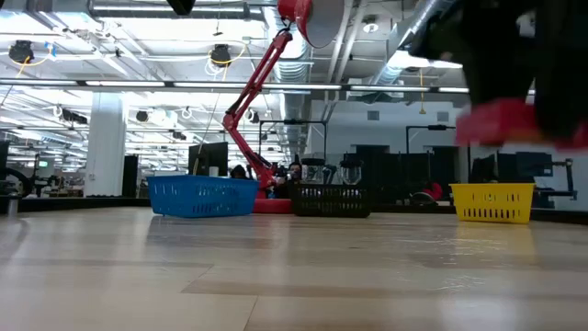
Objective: Pick & Place Office items
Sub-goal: Put the red digital timer into the yellow bin
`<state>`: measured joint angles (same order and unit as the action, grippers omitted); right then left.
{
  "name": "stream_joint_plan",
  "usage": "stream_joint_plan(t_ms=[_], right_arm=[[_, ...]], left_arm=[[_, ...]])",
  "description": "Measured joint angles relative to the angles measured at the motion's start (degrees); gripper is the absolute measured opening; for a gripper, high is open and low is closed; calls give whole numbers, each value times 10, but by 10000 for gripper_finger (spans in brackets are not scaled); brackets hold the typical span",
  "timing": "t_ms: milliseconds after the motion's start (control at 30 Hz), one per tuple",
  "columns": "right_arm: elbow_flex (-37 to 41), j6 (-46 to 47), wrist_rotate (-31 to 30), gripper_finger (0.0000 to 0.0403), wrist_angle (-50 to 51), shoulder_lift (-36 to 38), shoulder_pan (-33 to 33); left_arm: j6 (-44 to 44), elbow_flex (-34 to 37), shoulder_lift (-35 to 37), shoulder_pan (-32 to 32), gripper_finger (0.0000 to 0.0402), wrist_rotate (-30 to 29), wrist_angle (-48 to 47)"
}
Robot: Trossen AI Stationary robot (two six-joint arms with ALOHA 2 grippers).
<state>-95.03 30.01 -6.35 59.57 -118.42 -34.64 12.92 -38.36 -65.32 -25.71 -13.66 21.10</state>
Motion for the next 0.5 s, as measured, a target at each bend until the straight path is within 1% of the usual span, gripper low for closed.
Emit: stream_joint_plan(t_ms=[67, 133, 233, 367, 433, 500], right_arm=[[0, 0, -6, 146, 42, 26, 13], [0, -4, -28, 145, 76, 57, 33], [0, -5, -87, 144, 151, 103, 62], [0, -14, -161, 146, 226, 160, 98], [6, -17, -178, 145, 232, 192, 125], [38, -22, -186, 144, 218, 228, 154]], left_arm=[[0, 0, 0, -3, 2, 0, 1], [0, 0, 0, -6, 2, 0, 1], [0, 0, 0, -12, 2, 0, 3], [0, 0, 0, -21, 2, 0, 7], [0, 0, 0, -27, 2, 0, 8], [0, 0, 0, -31, 2, 0, 9]])
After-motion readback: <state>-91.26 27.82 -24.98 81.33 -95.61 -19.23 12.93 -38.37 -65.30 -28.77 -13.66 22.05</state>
